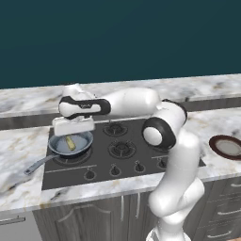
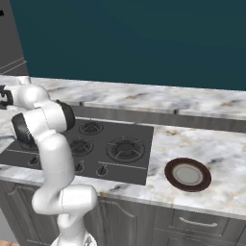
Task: Pick up the butter stick and place it in the pan. Then turn on the burner for the pan.
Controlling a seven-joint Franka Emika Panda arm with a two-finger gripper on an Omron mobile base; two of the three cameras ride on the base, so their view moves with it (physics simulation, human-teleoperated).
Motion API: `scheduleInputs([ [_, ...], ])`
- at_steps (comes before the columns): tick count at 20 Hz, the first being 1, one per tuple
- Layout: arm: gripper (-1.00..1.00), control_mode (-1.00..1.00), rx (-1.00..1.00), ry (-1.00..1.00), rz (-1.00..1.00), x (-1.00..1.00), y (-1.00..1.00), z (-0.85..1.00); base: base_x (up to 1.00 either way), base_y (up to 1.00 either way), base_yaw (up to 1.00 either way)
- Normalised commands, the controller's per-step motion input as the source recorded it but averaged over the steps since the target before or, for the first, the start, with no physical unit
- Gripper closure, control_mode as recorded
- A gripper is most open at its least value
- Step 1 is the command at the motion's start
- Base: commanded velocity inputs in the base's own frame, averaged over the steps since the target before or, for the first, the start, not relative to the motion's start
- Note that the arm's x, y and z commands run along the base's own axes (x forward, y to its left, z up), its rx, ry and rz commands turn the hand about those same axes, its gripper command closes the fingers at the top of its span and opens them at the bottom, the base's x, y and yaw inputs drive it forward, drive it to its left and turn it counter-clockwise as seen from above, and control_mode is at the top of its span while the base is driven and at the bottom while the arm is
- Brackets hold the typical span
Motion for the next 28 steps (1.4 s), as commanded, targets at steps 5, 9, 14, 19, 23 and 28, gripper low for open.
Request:
scheduleInputs([
  [5,-1.0,-1.0,0.03,-0.01,-0.03,-0.75,-0.5,0.18,0.0,0.0,0.0],
  [9,-1.0,-1.0,0.03,-0.05,-0.04,-0.72,-0.52,0.0,0.0,0.0,0.0],
  [14,-1.0,-1.0,0.0,-0.09,0.0,-0.35,-0.26,0.0,0.0,0.0,0.0],
  [19,-1.0,-1.0,0.0,-0.06,0.0,-0.1,-0.01,0.0,0.0,0.0,0.0],
  [23,-1.0,-1.0,0.0,-0.01,0.0,0.0,0.0,-0.03,0.0,0.0,0.0],
  [28,-1.0,-1.0,0.0,0.0,0.0,0.0,0.02,-0.18,0.0,0.0,0.0],
])
